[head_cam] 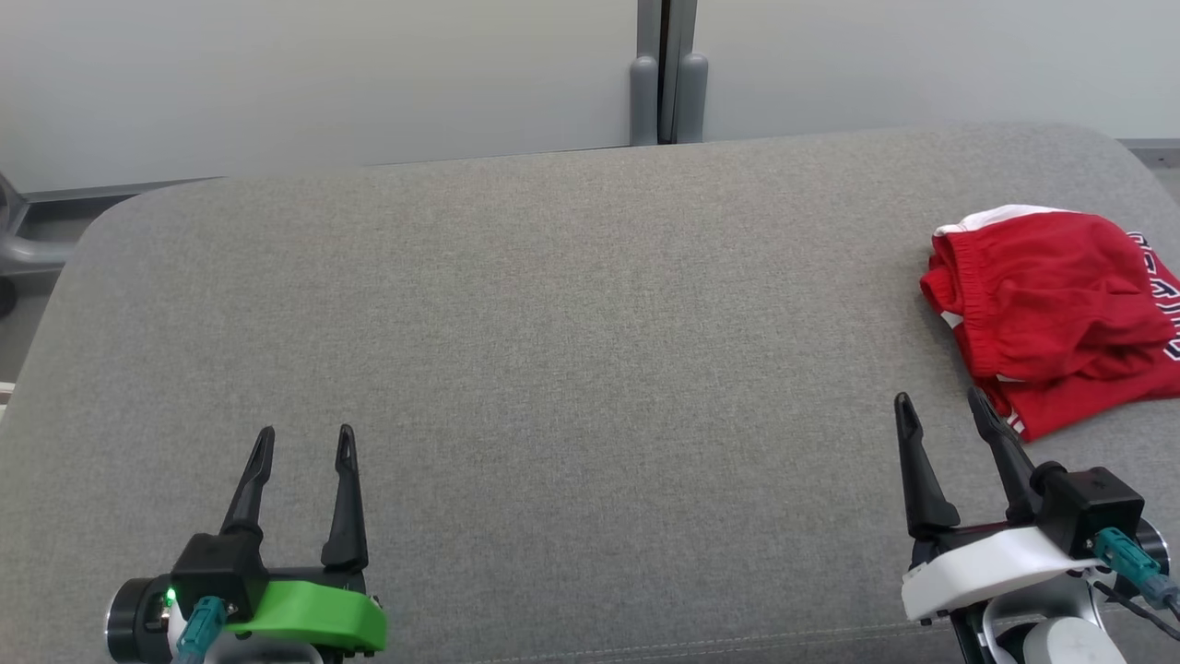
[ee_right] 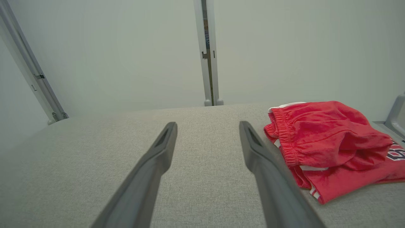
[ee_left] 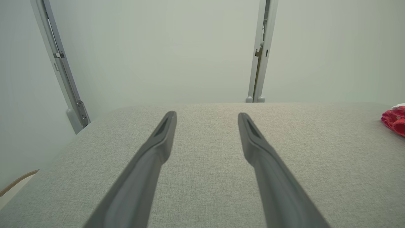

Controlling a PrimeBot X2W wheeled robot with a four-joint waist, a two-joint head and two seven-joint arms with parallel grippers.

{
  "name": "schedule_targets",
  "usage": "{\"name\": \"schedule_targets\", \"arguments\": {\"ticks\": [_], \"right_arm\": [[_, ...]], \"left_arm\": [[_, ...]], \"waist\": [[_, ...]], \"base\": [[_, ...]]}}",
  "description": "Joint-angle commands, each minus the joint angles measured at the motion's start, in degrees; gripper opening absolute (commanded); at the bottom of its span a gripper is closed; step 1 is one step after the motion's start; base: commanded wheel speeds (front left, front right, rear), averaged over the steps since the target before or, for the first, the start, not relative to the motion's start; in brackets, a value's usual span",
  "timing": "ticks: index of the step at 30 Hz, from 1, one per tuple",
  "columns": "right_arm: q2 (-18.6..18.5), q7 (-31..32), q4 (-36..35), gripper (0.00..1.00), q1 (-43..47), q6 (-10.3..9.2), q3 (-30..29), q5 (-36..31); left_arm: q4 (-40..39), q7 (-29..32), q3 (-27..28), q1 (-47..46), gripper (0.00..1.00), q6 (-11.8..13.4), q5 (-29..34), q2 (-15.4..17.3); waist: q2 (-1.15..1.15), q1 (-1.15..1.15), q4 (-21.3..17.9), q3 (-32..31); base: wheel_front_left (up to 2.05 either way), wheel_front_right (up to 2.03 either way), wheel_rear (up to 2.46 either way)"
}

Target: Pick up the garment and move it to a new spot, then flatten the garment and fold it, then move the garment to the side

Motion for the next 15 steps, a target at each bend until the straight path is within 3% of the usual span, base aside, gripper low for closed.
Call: {"name": "schedule_targets", "arguments": {"ticks": [1, 15], "right_arm": [[0.0, 0.3, -0.4, 1.0, 0.5, -0.05, -0.1, -0.5], [0.3, 0.9, -1.1, 1.0, 0.8, -0.05, -0.7, -1.3]], "left_arm": [[0.1, -0.1, -0.1, -0.1, 1.0, 0.4, 0.1, 0.4], [0.7, -0.1, -0.6, -1.1, 1.0, 0.9, -0.3, 0.6]], "waist": [[0.0, 0.0, 0.0, 0.1], [0.0, 0.0, 0.3, 0.5]], "base": [[0.0, 0.0, 0.0], [0.0, 0.0, 0.0]]}}
